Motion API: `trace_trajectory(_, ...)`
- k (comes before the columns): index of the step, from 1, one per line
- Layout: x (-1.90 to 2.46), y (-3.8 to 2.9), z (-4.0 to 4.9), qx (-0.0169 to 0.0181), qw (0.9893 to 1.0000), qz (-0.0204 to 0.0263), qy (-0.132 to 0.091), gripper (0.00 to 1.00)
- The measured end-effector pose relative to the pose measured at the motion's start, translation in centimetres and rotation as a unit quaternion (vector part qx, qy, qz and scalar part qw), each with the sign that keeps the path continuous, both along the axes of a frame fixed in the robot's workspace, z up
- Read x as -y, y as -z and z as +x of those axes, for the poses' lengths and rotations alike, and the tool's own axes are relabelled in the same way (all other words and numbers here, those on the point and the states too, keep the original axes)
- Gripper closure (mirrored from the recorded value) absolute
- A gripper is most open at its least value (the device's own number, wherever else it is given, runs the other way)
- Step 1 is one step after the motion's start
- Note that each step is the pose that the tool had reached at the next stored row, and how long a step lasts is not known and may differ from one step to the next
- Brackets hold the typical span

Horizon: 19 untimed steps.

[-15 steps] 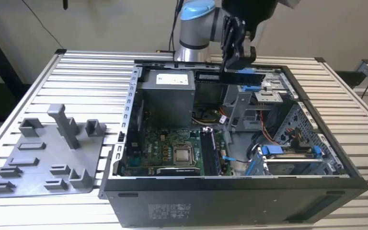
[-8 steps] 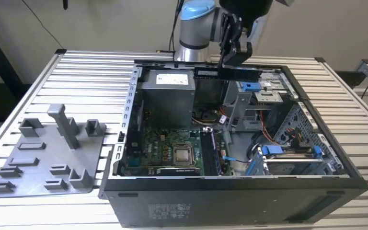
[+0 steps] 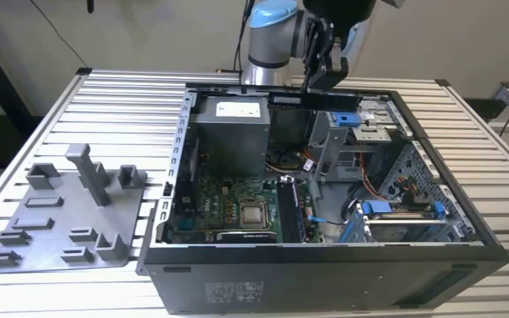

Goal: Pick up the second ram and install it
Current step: 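Insert the second ram into the second slot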

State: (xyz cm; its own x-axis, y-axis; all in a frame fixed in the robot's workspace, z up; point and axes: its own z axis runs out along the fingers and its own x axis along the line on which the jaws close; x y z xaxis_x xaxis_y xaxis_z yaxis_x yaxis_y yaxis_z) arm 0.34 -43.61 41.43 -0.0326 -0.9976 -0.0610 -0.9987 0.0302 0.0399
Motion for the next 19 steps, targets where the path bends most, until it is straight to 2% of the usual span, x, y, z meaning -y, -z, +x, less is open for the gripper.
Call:
trace_trajectory(13,-0.19,0.00,0.00,0.0000,1.0000,0.0000,0.001,0.86)
trace_trajectory(19,-0.19,0.03,-0.05,0.0000,0.9997,0.0000,0.026,0.86)
